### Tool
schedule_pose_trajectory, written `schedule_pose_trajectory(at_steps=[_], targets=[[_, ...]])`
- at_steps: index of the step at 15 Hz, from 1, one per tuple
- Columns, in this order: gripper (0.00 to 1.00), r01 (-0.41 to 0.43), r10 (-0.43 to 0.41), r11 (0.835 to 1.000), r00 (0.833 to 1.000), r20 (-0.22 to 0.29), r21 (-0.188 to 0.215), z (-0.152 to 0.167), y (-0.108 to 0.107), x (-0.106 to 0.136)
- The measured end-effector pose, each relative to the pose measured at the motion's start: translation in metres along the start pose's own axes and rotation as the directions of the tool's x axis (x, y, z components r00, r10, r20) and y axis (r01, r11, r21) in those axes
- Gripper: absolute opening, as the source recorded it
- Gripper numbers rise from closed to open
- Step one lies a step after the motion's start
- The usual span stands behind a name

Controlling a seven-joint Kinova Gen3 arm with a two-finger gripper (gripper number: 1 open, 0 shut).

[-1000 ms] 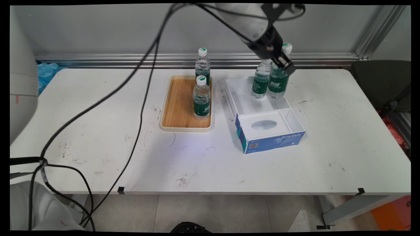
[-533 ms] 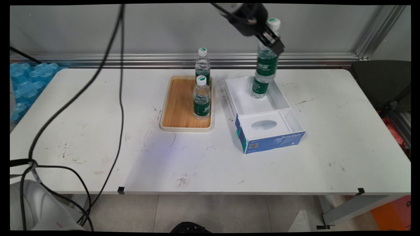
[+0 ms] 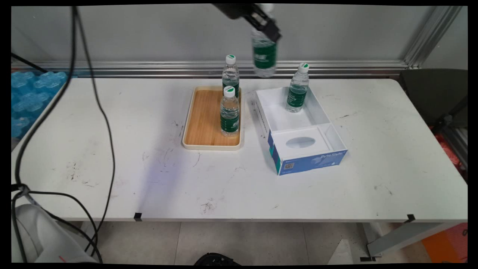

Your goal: Place the picked object on the tray

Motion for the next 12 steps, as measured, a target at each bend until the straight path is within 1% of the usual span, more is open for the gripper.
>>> schedule_pose_trajectory(at_steps=[4, 7, 10, 12], targets=[[0.00, 0.053, -0.054, 0.997, 0.998, 0.013, 0.050, -0.035, -0.030, -0.028], [0.00, 0.082, -0.083, 0.994, 0.996, 0.018, 0.070, -0.050, -0.046, -0.046], [0.00, 0.108, -0.111, 0.990, 0.994, 0.021, 0.088, -0.058, -0.060, -0.063], [0.00, 0.128, -0.131, 0.987, 0.991, 0.028, 0.097, -0.058, -0.067, -0.074]])
